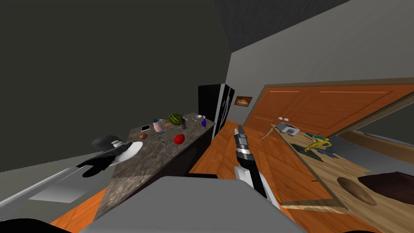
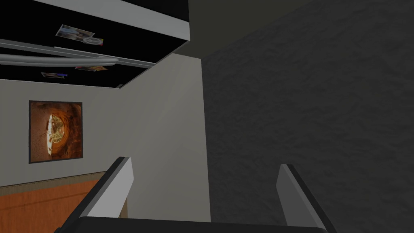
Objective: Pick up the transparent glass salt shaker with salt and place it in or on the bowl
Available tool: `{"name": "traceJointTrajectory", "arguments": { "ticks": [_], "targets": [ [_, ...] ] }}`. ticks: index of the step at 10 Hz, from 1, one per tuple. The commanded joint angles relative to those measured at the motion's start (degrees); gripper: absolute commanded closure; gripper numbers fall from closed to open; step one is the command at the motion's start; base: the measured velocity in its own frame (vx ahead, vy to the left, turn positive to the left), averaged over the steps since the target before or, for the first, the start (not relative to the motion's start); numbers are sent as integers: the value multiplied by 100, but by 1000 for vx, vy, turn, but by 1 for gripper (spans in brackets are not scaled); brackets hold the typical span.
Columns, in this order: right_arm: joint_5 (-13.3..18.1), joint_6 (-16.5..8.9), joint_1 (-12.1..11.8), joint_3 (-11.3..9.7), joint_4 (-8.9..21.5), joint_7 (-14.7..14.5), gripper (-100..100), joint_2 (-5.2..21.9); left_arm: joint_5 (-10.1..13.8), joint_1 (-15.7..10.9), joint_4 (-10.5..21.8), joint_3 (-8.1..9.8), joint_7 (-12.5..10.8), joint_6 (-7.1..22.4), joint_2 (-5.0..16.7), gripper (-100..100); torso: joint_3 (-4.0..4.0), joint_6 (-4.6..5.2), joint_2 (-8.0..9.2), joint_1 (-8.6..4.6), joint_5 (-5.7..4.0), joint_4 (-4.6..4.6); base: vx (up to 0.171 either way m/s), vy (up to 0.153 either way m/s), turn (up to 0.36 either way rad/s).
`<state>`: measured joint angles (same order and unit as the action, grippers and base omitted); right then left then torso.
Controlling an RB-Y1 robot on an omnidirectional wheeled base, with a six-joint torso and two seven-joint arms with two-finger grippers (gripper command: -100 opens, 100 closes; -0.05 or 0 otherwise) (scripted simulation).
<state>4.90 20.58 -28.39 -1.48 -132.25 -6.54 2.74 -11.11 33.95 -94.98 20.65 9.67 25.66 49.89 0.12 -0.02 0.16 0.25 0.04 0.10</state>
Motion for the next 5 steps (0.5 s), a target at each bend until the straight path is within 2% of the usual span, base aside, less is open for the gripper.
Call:
{"name": "traceJointTrajectory", "arguments": {
  "ticks": [1, 3, 4, 5],
  "targets": [
    [0, 0, 0, 0, 0, 0, 0, 0, 0, 0, 0, 0, 0, 0, 0, -100, 0, 0, 0, 0, 0, 0, 0, 0, 0],
    [0, 0, 0, 0, 0, 0, 0, 0, 0, 0, 0, 0, 0, 0, 0, -100, 3, 0, 5, -5, -1, 1, 0, 0, 0],
    [0, 0, 0, 0, 0, 0, 0, 0, 0, 0, 0, 0, 0, 0, 0, 0, 3, 0, 5, -6, -2, 1, 0, 0, 0],
    [0, 0, 0, 0, 0, 0, 0, 0, 174, 157, -63, 70, -89, 41, 236, -100, 3, 0, 5, -6, -2, 1, 4, -18, 3]
  ]
}}
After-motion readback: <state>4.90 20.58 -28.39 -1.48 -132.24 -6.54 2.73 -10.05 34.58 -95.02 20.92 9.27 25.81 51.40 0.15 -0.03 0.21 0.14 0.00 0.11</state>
